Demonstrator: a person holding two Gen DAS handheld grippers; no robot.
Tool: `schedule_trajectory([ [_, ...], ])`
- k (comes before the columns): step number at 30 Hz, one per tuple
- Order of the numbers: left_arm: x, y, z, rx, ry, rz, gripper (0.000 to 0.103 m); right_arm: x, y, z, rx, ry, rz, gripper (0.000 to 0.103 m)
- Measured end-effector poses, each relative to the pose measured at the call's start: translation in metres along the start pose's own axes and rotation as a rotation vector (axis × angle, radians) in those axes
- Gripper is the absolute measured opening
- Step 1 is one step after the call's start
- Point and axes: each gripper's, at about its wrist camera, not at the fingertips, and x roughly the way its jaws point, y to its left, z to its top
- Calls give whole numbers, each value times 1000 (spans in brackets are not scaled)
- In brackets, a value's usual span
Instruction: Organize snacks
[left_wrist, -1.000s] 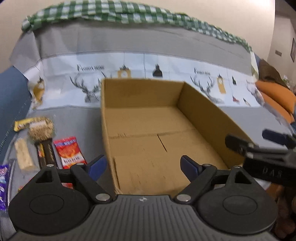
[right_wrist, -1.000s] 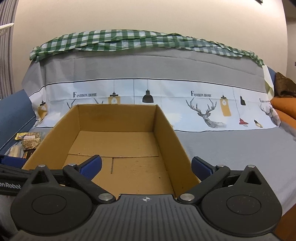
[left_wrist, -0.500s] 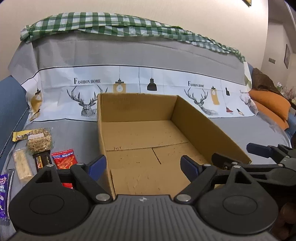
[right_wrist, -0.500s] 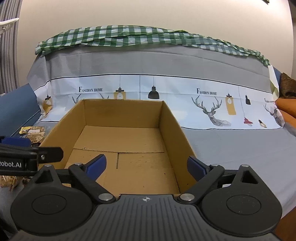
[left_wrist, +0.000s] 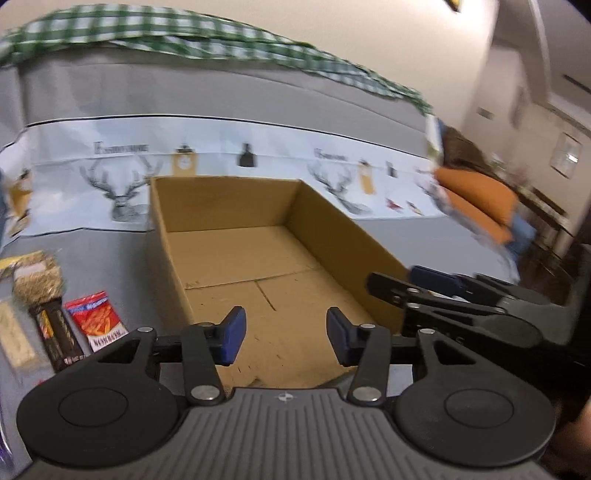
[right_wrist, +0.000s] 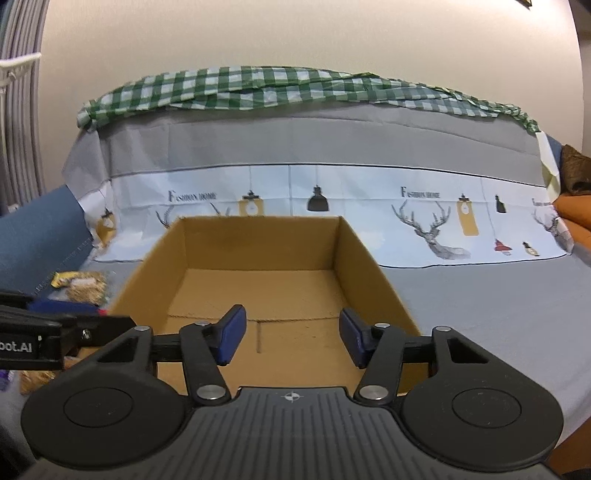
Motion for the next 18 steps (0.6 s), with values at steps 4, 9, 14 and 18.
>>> schedule_trajectory([
  [4, -26, 39, 7, 107, 3, -20, 53, -4, 16, 4, 2, -18, 55, 58],
  [9, -55, 116, -4, 45, 7, 64, 51, -5, 49, 7, -17, -45, 136, 54],
  [14, -58, 180, -42, -201, 44, 160, 26, -1, 94, 2, -53, -49, 256, 52],
  [18, -54, 193, -52, -230, 33, 230, 26, 8, 138, -11, -136, -13, 353, 47],
])
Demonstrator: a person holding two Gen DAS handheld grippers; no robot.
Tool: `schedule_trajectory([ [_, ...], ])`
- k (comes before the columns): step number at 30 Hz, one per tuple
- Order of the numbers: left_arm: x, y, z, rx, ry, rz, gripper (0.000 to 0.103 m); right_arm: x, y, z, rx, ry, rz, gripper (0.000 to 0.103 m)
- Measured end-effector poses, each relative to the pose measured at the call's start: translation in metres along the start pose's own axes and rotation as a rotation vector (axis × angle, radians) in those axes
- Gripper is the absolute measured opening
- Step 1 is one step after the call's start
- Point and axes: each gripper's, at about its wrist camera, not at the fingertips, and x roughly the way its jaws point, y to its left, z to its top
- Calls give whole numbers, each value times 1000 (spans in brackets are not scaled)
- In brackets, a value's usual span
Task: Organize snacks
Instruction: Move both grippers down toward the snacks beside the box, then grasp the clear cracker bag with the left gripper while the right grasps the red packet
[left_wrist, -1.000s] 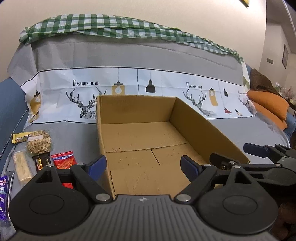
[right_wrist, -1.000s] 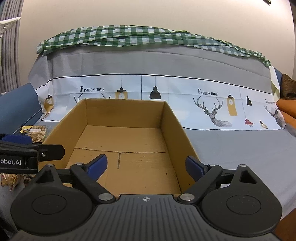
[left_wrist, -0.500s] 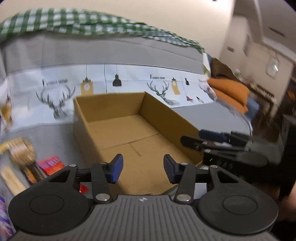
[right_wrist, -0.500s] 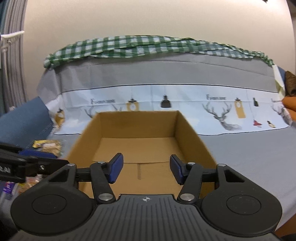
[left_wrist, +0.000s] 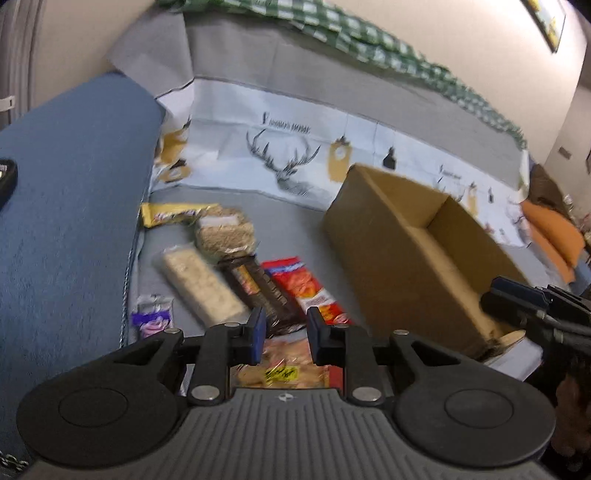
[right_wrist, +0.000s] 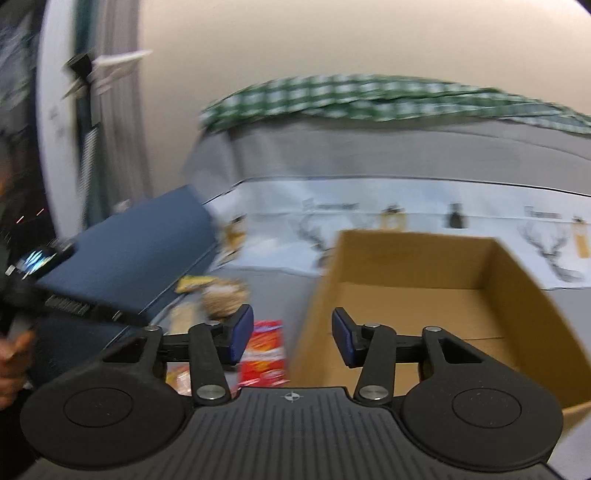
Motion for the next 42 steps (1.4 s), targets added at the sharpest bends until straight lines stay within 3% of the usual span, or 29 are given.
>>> schedule_trajectory([
  [2, 11, -2, 2, 19, 27, 6, 28, 16, 22, -10, -66, 25, 36, 47],
  [5, 28, -2, 1, 26, 104, 12, 41, 34, 49, -25, -151, 85, 62, 47],
  [10, 45, 12, -7, -50, 170, 8, 74, 60, 73, -50, -315, 136, 46, 48],
  [15, 56, 13, -6, -67, 221, 30, 86, 77, 89, -67, -457, 171, 26, 49],
  [19, 70, 11, -3, -74, 278, 20, 90, 101, 88, -73, -469, 240, -10, 52],
  [23, 84, 8, -4, -81, 343, 13, 90, 122, 75, -73, -367, 338, -15, 55],
  [27, 96, 1, -5, -54, 388, 19, 90, 125, 69, -70, -281, 359, 19, 57],
  [29, 99, -2, -6, -39, 401, 18, 91, 126, 67, -70, -256, 368, 39, 56],
  [32, 103, -2, -7, -44, 417, 26, 91, 125, 64, -70, -222, 375, 76, 46],
  [38, 100, 2, -5, -64, 409, 44, 84, 121, 62, -67, -195, 353, 118, 39],
  [42, 86, 2, -2, -66, 342, 66, 75, 119, 57, -63, -150, 341, 144, 36],
])
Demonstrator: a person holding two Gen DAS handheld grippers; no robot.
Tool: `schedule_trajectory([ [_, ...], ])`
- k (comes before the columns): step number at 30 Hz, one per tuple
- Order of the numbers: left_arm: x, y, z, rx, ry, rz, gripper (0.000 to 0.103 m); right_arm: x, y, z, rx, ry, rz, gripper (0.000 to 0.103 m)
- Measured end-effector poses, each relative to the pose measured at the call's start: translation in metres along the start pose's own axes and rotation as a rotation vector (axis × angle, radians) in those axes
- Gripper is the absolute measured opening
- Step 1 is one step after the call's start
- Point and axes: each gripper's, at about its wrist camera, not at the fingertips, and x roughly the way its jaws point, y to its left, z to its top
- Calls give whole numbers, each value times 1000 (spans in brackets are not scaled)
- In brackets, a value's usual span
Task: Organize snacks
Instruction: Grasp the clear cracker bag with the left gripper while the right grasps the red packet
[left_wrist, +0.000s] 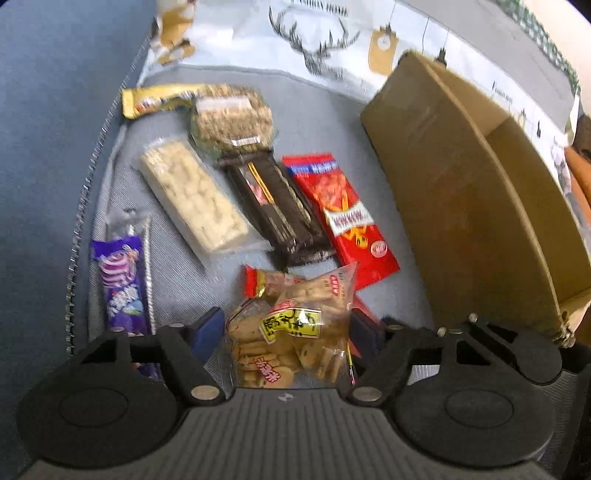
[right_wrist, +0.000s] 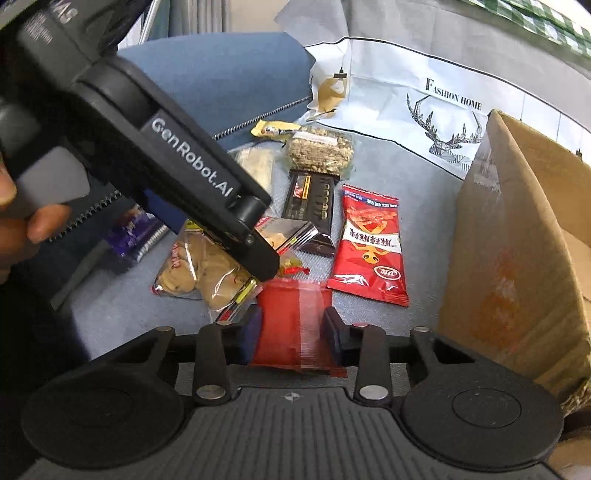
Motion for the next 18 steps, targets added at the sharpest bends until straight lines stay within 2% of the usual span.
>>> schedule_trajectory([
  [4, -13, 8, -3, -45, -60, 23, 72, -3, 1, 0, -1, -8, 33, 34],
  [8, -9, 7, -3, -46, -24, 46, 73, 0, 4, -2, -19, 21, 23, 34],
  [11, -2, 5, -1, -31, 15, 58, 80, 0, 3, -3, -9, 36, 19, 40],
  [13, 2, 3, 0, -26, 30, 61, 84, -1, 2, -3, -9, 35, 8, 49],
  [18, 13, 2, 2, -42, 65, 56, 86, 3, -4, -4, 16, 46, 10, 57],
])
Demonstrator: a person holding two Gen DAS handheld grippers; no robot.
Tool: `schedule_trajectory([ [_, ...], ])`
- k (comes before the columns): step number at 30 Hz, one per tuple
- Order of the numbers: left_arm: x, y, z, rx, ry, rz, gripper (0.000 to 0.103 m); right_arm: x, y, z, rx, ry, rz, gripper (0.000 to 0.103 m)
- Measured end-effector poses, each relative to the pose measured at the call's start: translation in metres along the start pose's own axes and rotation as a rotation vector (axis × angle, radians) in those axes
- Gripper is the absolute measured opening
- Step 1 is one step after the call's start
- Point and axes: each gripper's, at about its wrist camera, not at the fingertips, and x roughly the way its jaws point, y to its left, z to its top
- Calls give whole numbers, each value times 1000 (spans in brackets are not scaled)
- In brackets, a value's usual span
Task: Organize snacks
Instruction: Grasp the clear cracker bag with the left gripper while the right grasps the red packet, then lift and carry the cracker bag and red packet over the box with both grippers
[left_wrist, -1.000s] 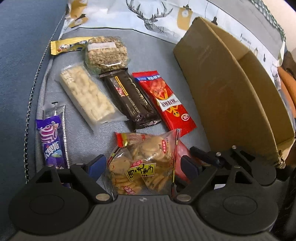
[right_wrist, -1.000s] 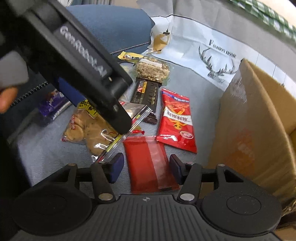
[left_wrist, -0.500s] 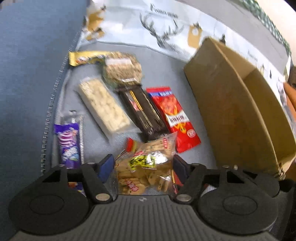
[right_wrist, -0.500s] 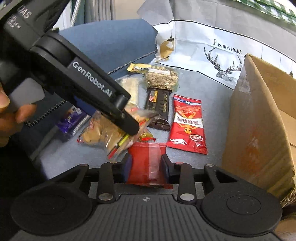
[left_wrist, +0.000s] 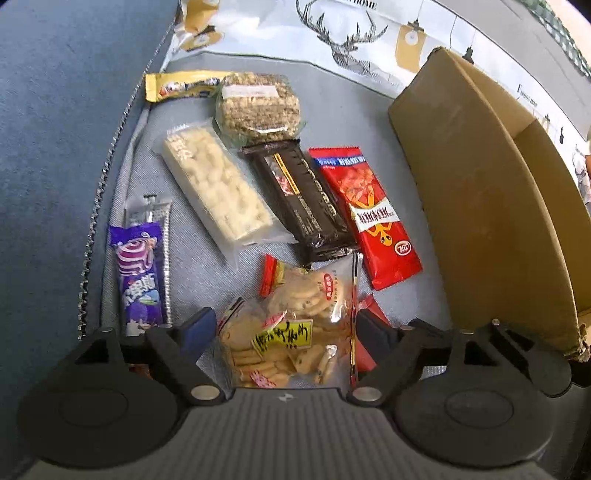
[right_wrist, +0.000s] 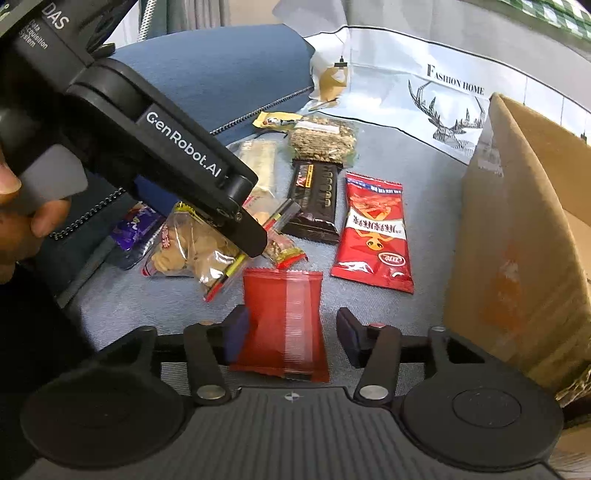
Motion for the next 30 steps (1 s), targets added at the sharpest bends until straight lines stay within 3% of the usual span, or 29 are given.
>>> schedule_trajectory([
  [11, 14, -12, 0, 56, 35, 27, 87, 9, -1, 1, 10, 23, 9, 58],
  [13, 15, -14, 0, 66, 35, 31, 86, 8, 0, 2, 0, 22, 6, 49],
  [17, 13, -17, -1, 80, 21, 22, 80, 5, 1, 1, -13, 16, 8, 45],
  [30, -31, -9, -13, 62, -192, -49, 75, -29, 8, 5, -70, -103, -38, 42],
])
